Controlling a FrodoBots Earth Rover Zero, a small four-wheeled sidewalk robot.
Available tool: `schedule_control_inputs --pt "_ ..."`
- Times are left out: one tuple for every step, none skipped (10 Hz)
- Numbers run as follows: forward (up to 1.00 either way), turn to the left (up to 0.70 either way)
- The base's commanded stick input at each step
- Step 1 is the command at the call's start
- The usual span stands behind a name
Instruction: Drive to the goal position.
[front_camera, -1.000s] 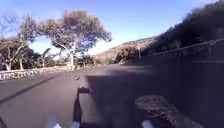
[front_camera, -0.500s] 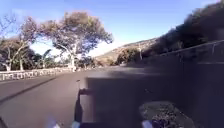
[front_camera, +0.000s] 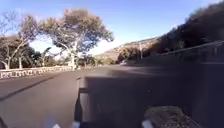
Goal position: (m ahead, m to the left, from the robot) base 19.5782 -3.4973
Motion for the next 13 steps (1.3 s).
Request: schedule_control_inputs --pt "0.50 0.00" --pt "0.50 0.00" --pt "0.50 0.00" --pt "0.50 0.00" --pt "0.50 0.00" --pt "0.50 0.00" --pt "0.50 0.00" --pt "0.50 0.00" --pt "0.50 0.00" --pt "0.50 0.00" --pt "0.50 0.00" --pt "0.50 0.00" --pt "0.50 0.00"
